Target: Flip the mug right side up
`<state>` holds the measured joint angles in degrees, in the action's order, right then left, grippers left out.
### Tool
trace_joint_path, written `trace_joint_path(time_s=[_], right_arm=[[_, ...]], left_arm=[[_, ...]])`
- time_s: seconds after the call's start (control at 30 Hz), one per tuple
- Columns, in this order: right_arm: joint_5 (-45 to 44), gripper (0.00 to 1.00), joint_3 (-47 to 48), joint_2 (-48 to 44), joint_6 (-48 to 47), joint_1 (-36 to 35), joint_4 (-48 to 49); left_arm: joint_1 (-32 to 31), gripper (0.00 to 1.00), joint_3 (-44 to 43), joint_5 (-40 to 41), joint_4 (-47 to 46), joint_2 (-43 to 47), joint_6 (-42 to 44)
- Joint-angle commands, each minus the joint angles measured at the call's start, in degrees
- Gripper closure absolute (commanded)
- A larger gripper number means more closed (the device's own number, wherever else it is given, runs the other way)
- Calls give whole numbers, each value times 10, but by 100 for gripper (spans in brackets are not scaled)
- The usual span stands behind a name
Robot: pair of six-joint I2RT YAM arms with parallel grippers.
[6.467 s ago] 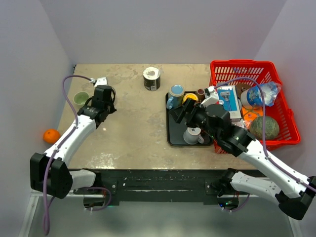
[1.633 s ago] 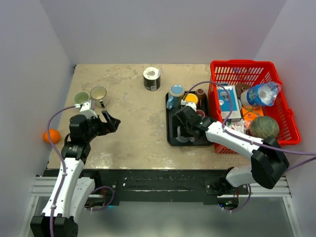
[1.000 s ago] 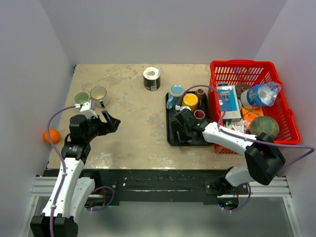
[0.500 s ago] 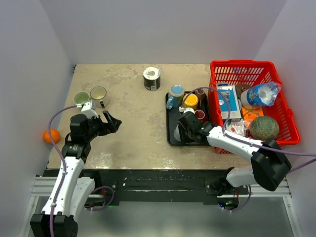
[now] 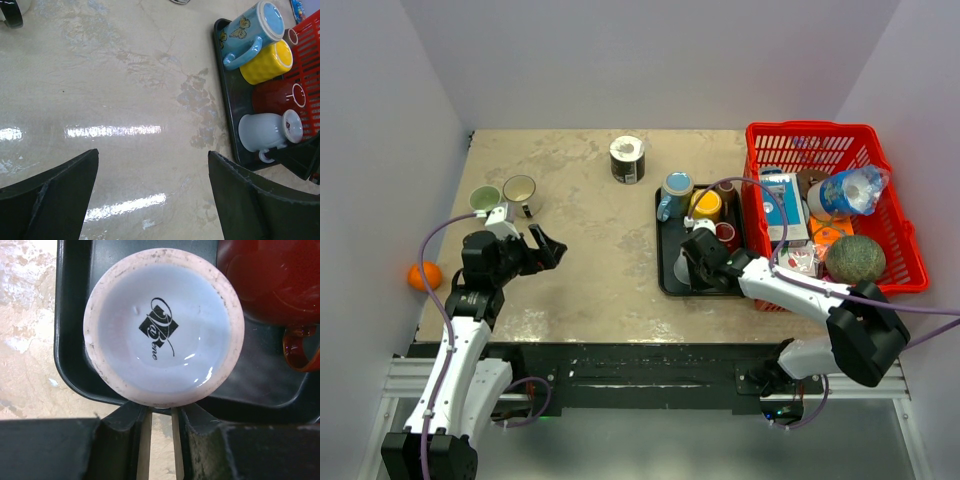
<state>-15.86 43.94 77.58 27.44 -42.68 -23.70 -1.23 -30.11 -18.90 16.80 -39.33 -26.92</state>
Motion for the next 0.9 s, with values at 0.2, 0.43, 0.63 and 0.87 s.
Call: trace_joint_path(time_s=[0.2,0.43,0.63,0.87], right_arm=[[-29,100,-15,-6,13,-2,38],[-32,100,-14,-88,39,-2,45],[11,100,2,-180,67,-3,54],[140,100,13,-251,114,-3,138]], left_arm=[[2,5,0,-13,-25,0,9],[3,5,0,-18,-27,0,9],[3,5,0,-58,-47,-2,6],[2,5,35,-281,-205,10,-58]])
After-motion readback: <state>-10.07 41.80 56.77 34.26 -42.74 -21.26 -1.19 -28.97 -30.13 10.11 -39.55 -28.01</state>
